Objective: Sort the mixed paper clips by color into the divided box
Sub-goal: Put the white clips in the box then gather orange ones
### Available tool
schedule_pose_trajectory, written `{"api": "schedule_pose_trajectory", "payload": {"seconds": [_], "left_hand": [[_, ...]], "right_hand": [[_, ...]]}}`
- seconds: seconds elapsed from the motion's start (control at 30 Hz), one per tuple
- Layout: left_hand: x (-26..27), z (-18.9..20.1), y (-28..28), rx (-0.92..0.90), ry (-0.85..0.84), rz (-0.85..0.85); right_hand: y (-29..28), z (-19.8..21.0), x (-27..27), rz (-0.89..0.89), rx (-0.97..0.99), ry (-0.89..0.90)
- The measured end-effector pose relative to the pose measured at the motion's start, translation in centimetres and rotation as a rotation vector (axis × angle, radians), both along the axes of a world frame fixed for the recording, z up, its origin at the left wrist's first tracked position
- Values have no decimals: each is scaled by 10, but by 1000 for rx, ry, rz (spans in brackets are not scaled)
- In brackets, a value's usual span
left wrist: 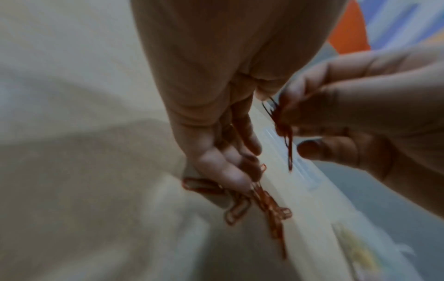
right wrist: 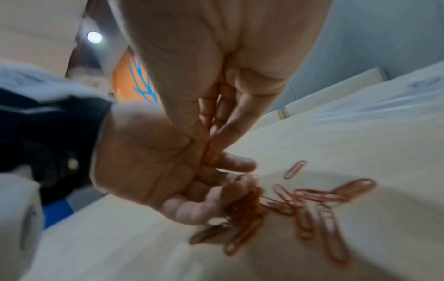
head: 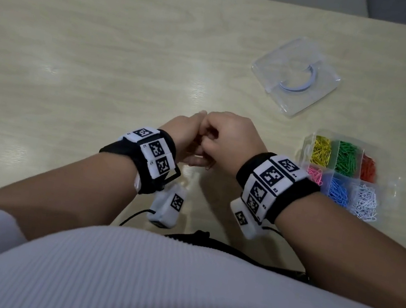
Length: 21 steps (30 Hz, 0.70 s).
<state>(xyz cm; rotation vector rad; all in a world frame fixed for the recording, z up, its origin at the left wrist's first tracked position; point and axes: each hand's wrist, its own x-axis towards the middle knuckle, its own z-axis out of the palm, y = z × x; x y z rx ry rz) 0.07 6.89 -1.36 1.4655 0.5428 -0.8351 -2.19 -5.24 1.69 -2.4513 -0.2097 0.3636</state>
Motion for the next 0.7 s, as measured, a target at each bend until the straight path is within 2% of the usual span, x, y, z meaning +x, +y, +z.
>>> {"api": "schedule_pose_trajectory", "payload": {"seconds": [0.07,0.1,0.13,0.2,0.27,0.3,0.4,0.53,0.63,0.7], "left_hand": [[-2,-2,4,-143,80,77],[-2,-3,6,-150,115,94],[-1,-4,10,-115,139,100],[-1,-4,18,-18,160,105],[-2,-4,27,24,161,117],[-2,-3,31,35,158,120],[-3,-4,37,65,147,121],[-7,-4,36,85,134,97],[-9,-3,28,105,113,66],[-10,-1,20,111,100,42]], "right_hand": [[2,3,0,-23,27,-14],[0,1,1,-58,7,-30],[-5,-4,4,-99,-36,-34],[-14,-15,4,-135,-192,72],[-16,-24,-1,-32,-354,188],[-13,-28,-5,54,-400,187],[-7,-40,-12,269,-421,64],[-12,-40,-11,309,-443,0],[-18,-35,-2,329,-531,52],[-20,-32,3,286,-502,65]]}}
